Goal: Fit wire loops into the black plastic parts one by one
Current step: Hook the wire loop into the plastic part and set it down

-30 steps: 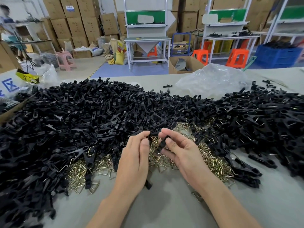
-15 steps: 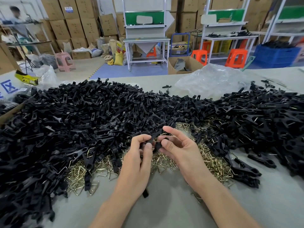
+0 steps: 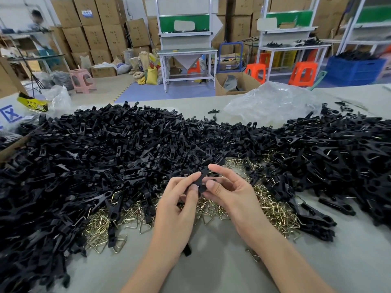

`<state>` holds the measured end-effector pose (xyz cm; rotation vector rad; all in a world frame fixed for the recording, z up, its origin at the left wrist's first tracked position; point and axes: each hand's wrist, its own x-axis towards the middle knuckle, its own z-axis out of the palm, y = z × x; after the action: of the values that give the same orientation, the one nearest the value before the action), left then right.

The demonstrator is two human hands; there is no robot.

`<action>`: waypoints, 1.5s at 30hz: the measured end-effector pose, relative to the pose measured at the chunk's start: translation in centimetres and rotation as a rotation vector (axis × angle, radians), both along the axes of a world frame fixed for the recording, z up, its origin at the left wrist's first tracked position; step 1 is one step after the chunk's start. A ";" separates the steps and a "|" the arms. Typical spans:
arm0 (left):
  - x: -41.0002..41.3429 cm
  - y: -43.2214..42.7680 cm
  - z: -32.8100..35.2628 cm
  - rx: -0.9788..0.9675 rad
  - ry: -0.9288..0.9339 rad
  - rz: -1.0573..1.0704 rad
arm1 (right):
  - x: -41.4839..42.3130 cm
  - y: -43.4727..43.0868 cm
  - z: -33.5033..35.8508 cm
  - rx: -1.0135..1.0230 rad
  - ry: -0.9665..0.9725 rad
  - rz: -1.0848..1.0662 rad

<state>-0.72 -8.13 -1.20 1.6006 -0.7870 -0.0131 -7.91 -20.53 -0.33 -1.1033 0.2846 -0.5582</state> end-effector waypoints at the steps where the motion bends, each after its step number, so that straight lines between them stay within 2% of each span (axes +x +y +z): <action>1: 0.0 0.0 0.0 -0.001 0.004 0.007 | 0.0 0.0 0.0 0.001 0.001 0.001; 15: 0.3 0.1 -0.1 -0.064 0.075 -0.005 | -0.1 0.0 0.1 -0.001 0.006 -0.008; 23: 0.1 0.1 -0.2 -0.010 0.044 -0.059 | -0.2 0.0 0.3 0.024 0.000 -0.017; 31: -0.1 0.0 -0.5 0.227 -0.252 0.004 | -0.1 -0.6 -0.2 0.078 -0.043 -0.057; 36: 0.3 0.0 -0.3 0.156 -0.277 0.095 | -0.4 -0.6 0.1 -0.008 -0.030 0.011; 38: 0.5 0.1 -0.3 0.136 -0.253 0.133 | -0.8 -1.0 0.2 -0.150 -0.005 -0.035; 39: 0.7 0.2 -0.3 0.124 -0.235 0.152 | -1.1 -1.2 0.2 -0.304 0.039 -0.102; 42: 1.2 0.2 -0.5 0.073 -0.139 0.211 | -1.8 -1.8 -0.4 -1.011 0.282 -0.344; 43: 1.4 0.2 -0.6 0.064 -0.103 0.225 | -1.8 -1.8 -0.8 -1.218 0.402 -0.314; 45: 1.6 0.2 -0.8 0.062 -0.060 0.236 | -1.6 -1.7 -1.6 -1.477 0.670 -0.146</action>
<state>0.89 -7.89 -2.03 1.7514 -0.6447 0.1827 -9.48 -22.19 -1.90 -2.7321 0.5546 -0.4720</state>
